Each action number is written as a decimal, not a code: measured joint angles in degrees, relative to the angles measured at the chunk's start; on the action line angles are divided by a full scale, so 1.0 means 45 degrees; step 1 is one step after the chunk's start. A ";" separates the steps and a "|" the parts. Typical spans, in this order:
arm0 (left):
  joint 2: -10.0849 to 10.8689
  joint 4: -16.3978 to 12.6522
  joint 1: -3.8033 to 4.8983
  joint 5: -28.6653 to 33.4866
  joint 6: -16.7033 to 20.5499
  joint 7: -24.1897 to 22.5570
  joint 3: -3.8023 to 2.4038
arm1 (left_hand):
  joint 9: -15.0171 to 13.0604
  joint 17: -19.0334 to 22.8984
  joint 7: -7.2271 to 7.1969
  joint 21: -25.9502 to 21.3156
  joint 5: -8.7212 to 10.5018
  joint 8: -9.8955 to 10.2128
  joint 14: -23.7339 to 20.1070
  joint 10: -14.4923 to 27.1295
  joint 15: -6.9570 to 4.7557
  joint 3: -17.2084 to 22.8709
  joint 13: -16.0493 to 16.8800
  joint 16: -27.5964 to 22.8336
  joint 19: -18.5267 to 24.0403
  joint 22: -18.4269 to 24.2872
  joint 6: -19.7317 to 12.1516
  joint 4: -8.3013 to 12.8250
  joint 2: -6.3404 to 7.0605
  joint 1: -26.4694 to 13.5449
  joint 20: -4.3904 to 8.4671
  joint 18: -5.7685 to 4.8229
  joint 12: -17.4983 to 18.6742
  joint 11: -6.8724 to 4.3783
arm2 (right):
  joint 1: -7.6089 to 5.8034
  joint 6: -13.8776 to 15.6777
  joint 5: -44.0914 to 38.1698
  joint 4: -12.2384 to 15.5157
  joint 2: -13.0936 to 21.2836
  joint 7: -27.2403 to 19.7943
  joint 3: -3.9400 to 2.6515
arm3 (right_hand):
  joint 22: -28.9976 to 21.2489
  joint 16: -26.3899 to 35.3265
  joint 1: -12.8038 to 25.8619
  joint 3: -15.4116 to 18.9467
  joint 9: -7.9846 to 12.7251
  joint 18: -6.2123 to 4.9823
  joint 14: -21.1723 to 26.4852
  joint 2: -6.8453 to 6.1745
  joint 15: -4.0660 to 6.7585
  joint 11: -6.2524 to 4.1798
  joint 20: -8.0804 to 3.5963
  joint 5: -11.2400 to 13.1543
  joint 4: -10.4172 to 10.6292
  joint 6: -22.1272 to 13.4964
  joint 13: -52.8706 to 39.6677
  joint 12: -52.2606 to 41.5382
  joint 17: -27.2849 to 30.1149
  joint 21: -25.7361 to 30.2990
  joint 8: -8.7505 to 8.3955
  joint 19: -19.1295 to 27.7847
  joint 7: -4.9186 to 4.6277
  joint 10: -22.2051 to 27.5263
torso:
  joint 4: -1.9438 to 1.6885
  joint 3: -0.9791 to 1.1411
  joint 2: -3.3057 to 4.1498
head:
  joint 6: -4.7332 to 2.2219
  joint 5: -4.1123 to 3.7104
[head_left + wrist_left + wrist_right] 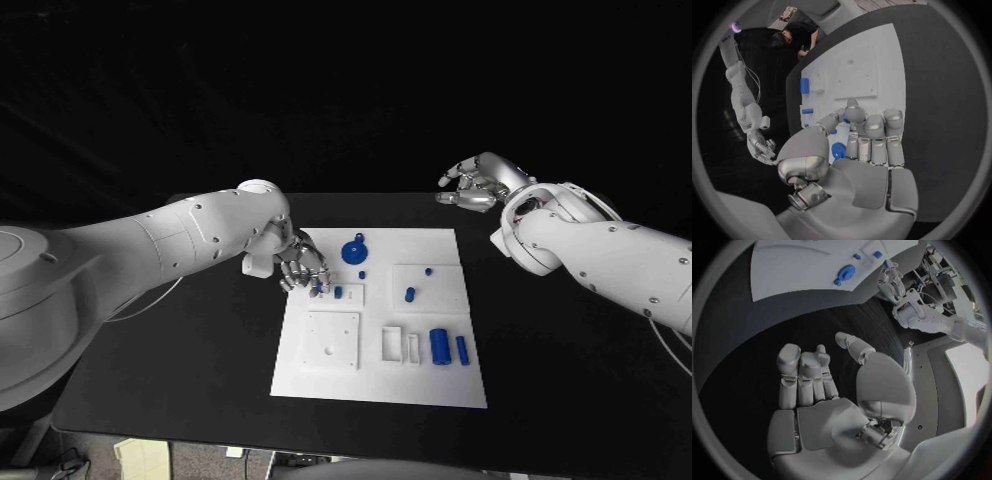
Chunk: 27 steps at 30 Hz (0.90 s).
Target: Assemble the parts on the task board
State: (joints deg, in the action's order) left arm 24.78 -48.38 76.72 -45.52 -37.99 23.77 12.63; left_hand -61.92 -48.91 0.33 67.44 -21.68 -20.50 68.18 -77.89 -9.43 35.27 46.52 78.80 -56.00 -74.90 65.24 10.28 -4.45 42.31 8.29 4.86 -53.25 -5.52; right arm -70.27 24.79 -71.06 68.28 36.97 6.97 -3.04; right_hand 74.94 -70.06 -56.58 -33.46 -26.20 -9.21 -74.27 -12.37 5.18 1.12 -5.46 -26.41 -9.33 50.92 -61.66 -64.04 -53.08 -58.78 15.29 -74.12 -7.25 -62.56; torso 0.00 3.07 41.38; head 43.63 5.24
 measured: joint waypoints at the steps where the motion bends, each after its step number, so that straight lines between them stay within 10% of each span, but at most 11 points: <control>1: -0.0049 0.0076 0.0000 0.0004 -0.0053 0.0019 0.0004 | -0.0011 0.0000 0.0000 0.0000 0.0000 0.0032 -0.0001 0.0000 -0.0001 0.0000 0.0000 0.0000 0.0000 0.0000 0.0000 0.0000 0.0000 0.0000 0.0000 0.0000 0.0000 0.0000 | 0.0000 0.0000 0.0000 0.0001 0.0000 0.0000 0.0000 | 0.0000 0.0000 0.0000 0.0000 0.0000 0.0000 0.0000 0.0000 0.0000 0.0000 -0.0017 0.0000 0.0000 0.0000 0.0000 0.0000 -0.0001 0.0000 0.0000 -0.0018 0.0000 0.0000 | 0.0000 0.0001 0.0001 | 0.0004 0.0000; 20: -0.0709 0.1312 -0.0028 -0.0078 -0.0907 0.0164 0.0083 | -0.0060 0.0003 0.0001 0.0000 0.0002 0.0080 -0.0011 0.0043 -0.0011 0.0020 0.0024 0.0000 0.0000 -0.0008 -0.0001 -0.0020 0.0048 0.0048 0.0000 -0.0001 -0.0048 -0.0033 | 0.0000 -0.0004 0.0000 -0.0026 -0.0080 0.0002 0.0000 | -0.0003 0.0000 0.0000 0.0000 -0.0008 0.0000 0.0000 0.0000 0.0000 0.0000 -0.0034 0.0000 0.0000 -0.0004 0.0013 0.0000 0.0001 0.0000 0.0000 -0.0040 0.0002 0.0000 | 0.0012 -0.0004 0.0006 | 0.0016 0.0039; 27: 0.0061 0.0697 -0.0056 -0.0179 -0.0639 -0.0059 0.0016 | -0.0091 0.0004 0.0001 0.0000 0.0051 0.0128 -0.0011 0.0061 -0.0011 0.0020 0.0023 0.0000 0.0000 -0.0008 -0.0001 -0.0020 0.0048 0.0048 0.0000 -0.0002 -0.0048 -0.0014 | 0.0002 -0.0009 0.0012 0.0005 -0.0014 -0.0026 0.0000 | -0.0004 0.0000 0.0000 0.0000 -0.0007 0.0000 0.0000 0.0000 0.0000 0.0000 -0.0033 0.0000 0.0000 0.0007 0.0012 0.0000 0.0002 0.0000 0.0000 -0.0041 -0.0010 0.0000 | -0.0004 -0.0024 0.0009 | -0.0032 -0.0002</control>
State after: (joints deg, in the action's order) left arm 25.06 -45.24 76.46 -46.32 -40.86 23.50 12.70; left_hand -62.33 -48.89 0.33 67.44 -21.46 -19.93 68.13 -77.61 -9.48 35.36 46.62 78.80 -56.00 -74.94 65.24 10.19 -4.23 42.53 8.29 4.85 -53.46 -5.58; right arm -70.26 24.75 -71.01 68.31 36.90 6.86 -3.04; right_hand 74.92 -70.06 -56.58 -33.45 -26.23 -9.22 -74.27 -12.37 5.18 1.13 -5.61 -26.41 -9.33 50.95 -61.61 -64.04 -53.07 -58.78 15.29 -74.31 -7.30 -62.56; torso -0.02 2.96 41.42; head 43.49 5.23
